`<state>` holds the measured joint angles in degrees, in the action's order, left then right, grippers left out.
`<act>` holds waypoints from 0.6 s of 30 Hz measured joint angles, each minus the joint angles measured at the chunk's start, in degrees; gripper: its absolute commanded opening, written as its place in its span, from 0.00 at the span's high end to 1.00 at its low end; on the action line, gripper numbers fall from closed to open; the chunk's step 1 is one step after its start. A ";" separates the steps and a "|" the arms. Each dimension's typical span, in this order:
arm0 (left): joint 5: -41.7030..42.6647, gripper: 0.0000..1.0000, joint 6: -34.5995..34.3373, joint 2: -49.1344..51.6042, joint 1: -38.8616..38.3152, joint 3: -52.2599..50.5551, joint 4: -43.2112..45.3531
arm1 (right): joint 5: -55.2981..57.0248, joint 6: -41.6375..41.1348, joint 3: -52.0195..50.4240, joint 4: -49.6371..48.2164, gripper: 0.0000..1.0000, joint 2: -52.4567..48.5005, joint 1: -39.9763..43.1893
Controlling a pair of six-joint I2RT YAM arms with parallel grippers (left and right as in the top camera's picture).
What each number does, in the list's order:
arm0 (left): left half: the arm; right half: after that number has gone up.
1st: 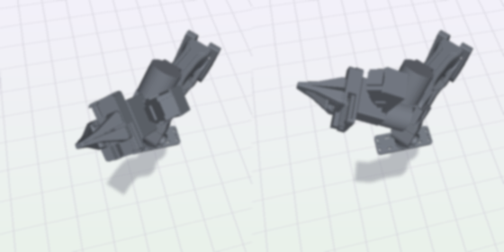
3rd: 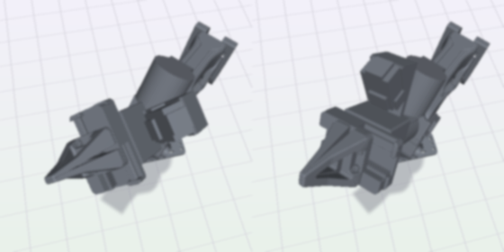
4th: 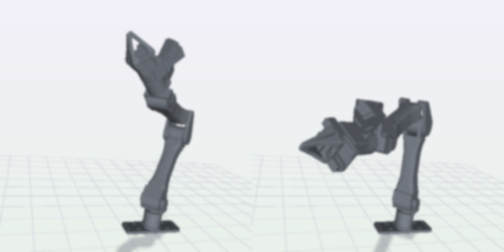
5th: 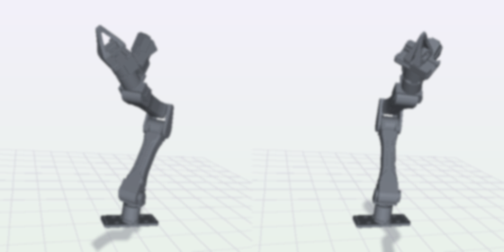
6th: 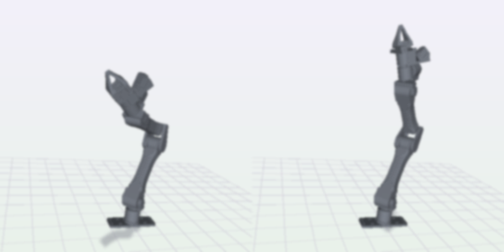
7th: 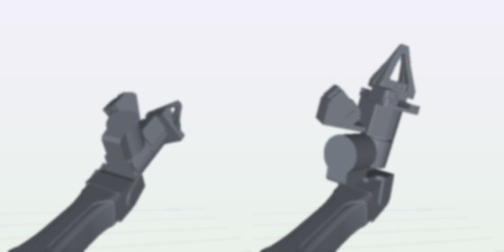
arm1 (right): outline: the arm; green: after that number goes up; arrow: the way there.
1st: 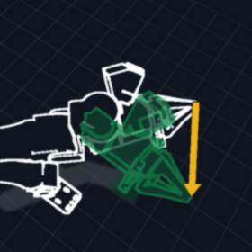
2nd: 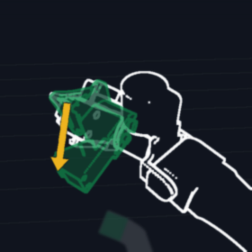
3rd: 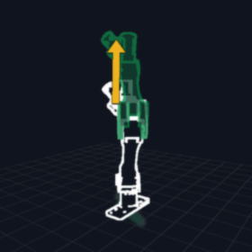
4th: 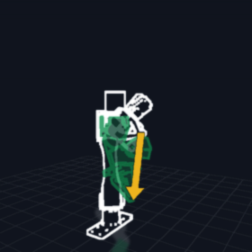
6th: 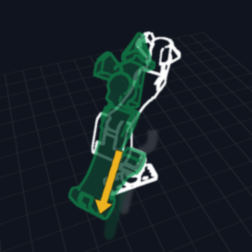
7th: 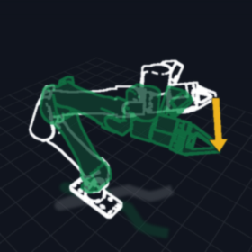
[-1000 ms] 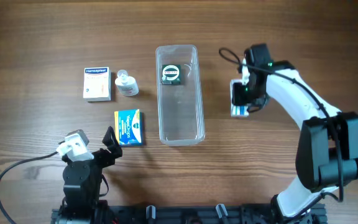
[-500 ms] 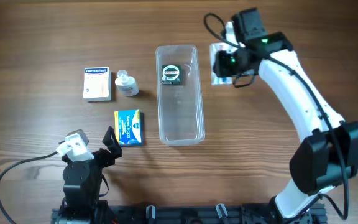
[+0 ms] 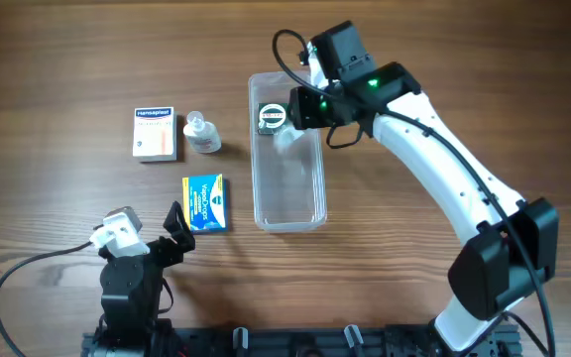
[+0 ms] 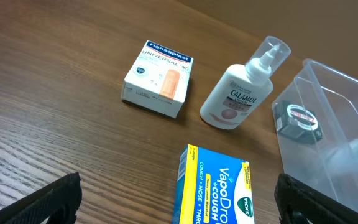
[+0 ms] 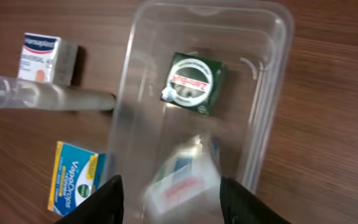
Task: Pack container
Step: 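Carry the Panadol box left and lower it into the container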
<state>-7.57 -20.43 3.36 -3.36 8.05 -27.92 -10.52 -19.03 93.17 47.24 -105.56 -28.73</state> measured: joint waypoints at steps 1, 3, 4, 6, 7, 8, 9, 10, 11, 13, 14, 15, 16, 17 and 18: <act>0.00 0.00 0.00 0.00 0.00 0.00 0.00 | 0.00 -0.42 0.00 -0.35 0.51 0.00 -0.39; 0.00 0.00 0.02 0.00 0.00 0.00 0.00 | -0.02 -0.94 0.00 -0.79 0.51 0.00 -0.96; 0.00 0.00 0.00 0.00 0.00 0.00 0.00 | -0.02 -1.18 0.00 -0.85 0.51 -0.11 -1.25; 0.00 0.00 0.00 0.00 0.00 0.00 0.00 | -0.09 -1.84 0.00 -0.87 0.51 -0.55 -1.64; 0.00 0.00 0.02 0.00 0.00 0.00 0.00 | -0.20 -2.01 0.00 -0.87 0.51 -1.01 -1.79; 0.00 0.00 0.00 0.00 0.00 0.00 0.00 | -0.22 -2.23 0.00 -0.83 0.50 -1.49 -1.88; 0.00 0.00 0.02 0.00 0.00 0.00 0.00 | -0.26 -2.38 0.00 -0.79 0.50 -1.99 -1.90; 0.00 0.00 0.00 0.00 0.00 0.00 0.00 | -0.28 -2.40 0.00 -0.76 0.48 -2.40 -1.88; 0.00 0.00 0.00 0.00 0.00 0.00 0.00 | -0.28 -2.43 0.00 -0.61 0.47 -3.06 -1.88; 0.00 0.00 0.00 0.00 0.00 0.00 0.00 | -0.39 -2.54 0.00 -0.31 0.46 -3.85 -1.88; 0.00 0.00 0.00 0.00 0.00 0.00 0.00 | -0.39 -2.58 0.00 -0.15 0.45 -4.11 -1.88; 0.00 0.00 0.00 0.00 0.00 0.00 0.00 | -0.42 -2.58 0.00 -0.11 0.45 -4.17 -1.88; 0.00 0.00 0.02 0.00 0.00 0.00 0.00 | -0.42 -2.56 0.00 -0.11 0.45 -4.17 -1.88; 0.00 0.00 0.02 0.00 0.00 0.00 0.00 | -0.42 -2.56 0.00 -0.11 0.45 -4.17 -1.88; 0.00 0.00 0.00 0.00 0.00 0.00 0.00 | -0.42 -2.56 0.00 -0.09 0.45 -4.17 -1.88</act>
<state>-7.57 -20.43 3.36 -3.36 8.05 -27.92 -10.94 -21.58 93.17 47.16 -109.73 -30.61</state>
